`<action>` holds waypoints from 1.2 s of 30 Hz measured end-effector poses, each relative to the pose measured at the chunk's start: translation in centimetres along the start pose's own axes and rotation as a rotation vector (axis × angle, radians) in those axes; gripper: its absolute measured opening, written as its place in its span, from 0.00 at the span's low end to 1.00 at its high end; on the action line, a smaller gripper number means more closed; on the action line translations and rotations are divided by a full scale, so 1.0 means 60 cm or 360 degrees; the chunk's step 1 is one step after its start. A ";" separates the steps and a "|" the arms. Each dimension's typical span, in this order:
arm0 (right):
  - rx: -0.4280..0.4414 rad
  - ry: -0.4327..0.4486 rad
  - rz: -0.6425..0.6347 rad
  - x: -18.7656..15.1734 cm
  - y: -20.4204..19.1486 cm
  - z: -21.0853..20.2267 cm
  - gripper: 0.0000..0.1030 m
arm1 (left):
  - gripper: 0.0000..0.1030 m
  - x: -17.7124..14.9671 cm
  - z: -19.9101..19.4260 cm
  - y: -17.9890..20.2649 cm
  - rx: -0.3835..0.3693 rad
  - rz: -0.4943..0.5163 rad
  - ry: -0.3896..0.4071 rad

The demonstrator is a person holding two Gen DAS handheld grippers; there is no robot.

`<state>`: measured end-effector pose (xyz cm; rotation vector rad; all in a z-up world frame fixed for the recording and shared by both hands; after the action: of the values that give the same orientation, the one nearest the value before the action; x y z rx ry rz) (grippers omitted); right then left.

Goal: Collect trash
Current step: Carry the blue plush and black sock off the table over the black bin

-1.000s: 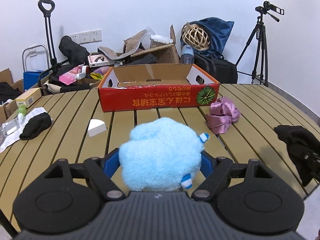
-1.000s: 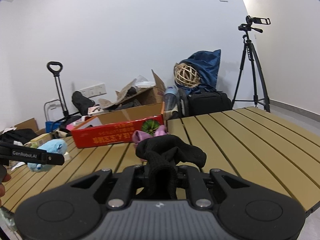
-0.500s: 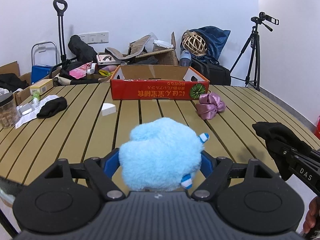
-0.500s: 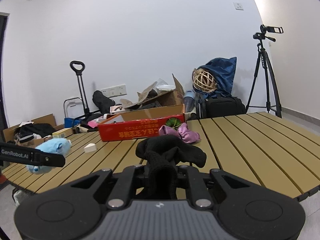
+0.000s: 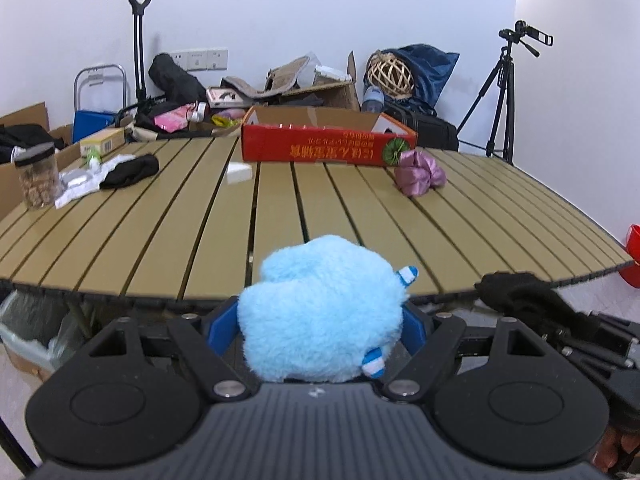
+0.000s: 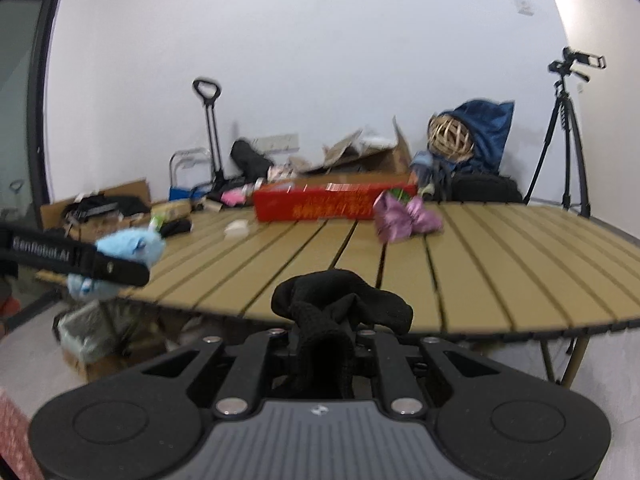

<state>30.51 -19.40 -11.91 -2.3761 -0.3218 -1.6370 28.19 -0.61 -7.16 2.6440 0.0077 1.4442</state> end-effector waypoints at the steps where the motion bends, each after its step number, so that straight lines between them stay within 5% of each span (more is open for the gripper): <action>1: 0.0007 -0.0029 -0.0007 -0.011 -0.005 -0.001 0.11 | 0.78 -0.006 -0.001 -0.002 0.0001 0.0003 -0.0009; 17: 0.0084 -0.0548 -0.0184 -0.192 -0.099 0.007 0.11 | 0.78 -0.157 0.004 -0.068 0.0090 -0.0021 -0.0204; 36: 0.0038 -0.0851 -0.0321 -0.268 -0.131 0.049 0.11 | 0.78 -0.278 0.046 -0.120 0.0128 -0.0080 -0.0480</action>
<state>25.04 -11.73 -27.43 -2.8048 -0.6883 -1.0223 21.86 5.16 -23.43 2.8762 0.1043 1.0391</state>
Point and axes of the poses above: each gripper's, at about its wrist camera, not at the fingertips, and z roughly the way its jaws point, y to its right, x to its top, the point moved 9 cm from there along z, roughly the way its jaws point, and after that the axes turned 6 degrees about -x, right-handed, at the moved point
